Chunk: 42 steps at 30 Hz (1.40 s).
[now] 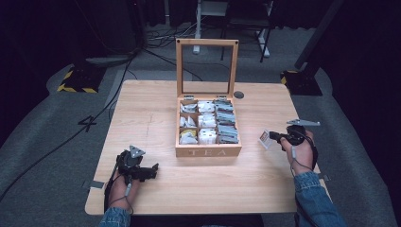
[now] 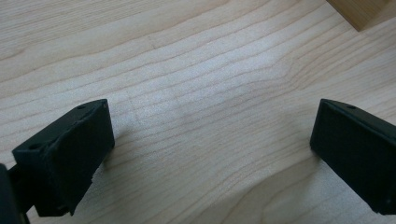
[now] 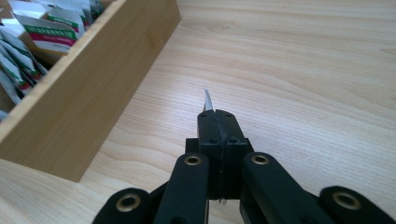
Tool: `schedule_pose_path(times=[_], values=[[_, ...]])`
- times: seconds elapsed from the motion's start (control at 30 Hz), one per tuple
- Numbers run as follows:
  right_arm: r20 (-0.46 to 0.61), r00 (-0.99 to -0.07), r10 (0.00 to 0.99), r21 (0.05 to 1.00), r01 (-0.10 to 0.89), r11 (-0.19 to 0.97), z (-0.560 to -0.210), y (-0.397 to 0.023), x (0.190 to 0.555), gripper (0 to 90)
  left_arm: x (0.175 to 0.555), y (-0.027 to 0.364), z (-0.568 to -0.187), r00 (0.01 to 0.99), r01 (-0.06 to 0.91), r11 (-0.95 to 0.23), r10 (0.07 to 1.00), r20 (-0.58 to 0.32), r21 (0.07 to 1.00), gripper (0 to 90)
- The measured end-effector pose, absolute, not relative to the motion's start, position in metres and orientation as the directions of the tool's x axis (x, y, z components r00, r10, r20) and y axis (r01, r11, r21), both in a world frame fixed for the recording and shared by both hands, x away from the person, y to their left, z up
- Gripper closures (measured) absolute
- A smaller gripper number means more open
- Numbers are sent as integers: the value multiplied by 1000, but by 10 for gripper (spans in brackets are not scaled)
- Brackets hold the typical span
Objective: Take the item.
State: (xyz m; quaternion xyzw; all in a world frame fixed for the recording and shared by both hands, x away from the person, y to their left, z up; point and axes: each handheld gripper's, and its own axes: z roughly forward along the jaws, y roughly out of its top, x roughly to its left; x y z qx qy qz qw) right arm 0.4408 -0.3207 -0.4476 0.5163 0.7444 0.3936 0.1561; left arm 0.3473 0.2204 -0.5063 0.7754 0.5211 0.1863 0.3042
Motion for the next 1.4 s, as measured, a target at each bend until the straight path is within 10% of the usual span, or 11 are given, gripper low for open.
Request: schedule_pose_path(times=[0.5,0.8,1.4], values=[[146,-368,918,719,677,157,-461,-333,447,885,347,220,-506,387,695,-271,922,-28,666,0],[99,-352,931,745,646,165,-472,-340,453,567,347,220,-506,387,695,-271,922,-29,666,0],[108,-434,894,808,562,176,-439,-331,428,421,347,220,-506,387,695,-271,922,-28,666,0]])
